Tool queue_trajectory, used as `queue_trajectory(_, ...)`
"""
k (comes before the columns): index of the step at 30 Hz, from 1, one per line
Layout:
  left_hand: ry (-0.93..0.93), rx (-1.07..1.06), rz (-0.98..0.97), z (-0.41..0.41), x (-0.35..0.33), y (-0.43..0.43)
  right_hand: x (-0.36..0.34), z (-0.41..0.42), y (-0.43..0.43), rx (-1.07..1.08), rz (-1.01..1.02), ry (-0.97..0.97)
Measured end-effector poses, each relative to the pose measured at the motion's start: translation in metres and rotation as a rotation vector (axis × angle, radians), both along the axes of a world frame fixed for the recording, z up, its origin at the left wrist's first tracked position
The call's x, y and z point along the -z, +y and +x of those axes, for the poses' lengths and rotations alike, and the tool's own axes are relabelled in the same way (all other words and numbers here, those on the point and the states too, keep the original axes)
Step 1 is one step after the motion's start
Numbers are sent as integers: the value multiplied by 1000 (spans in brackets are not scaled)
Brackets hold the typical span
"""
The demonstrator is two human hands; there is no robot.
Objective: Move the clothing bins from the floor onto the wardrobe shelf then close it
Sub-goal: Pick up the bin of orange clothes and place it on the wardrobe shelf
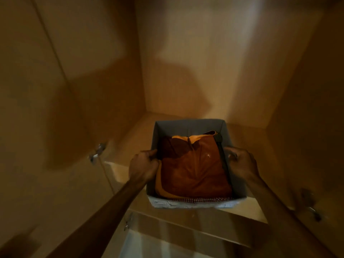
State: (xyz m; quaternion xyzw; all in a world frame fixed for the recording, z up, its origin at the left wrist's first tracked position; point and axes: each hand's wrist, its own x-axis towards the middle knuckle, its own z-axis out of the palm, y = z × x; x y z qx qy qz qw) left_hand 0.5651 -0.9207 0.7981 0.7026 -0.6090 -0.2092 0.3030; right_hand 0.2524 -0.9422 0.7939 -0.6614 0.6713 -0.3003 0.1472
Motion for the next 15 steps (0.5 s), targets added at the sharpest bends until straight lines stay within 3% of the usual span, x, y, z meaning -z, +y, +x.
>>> queue_trajectory(7, -16, 225, 11, -23, 14, -90, 5, -24, -26, 141, 43, 6)
queue_trajectory(15, -36, 445, 153, -94, 41, -172, 36, -107, -71, 247, 264, 122)
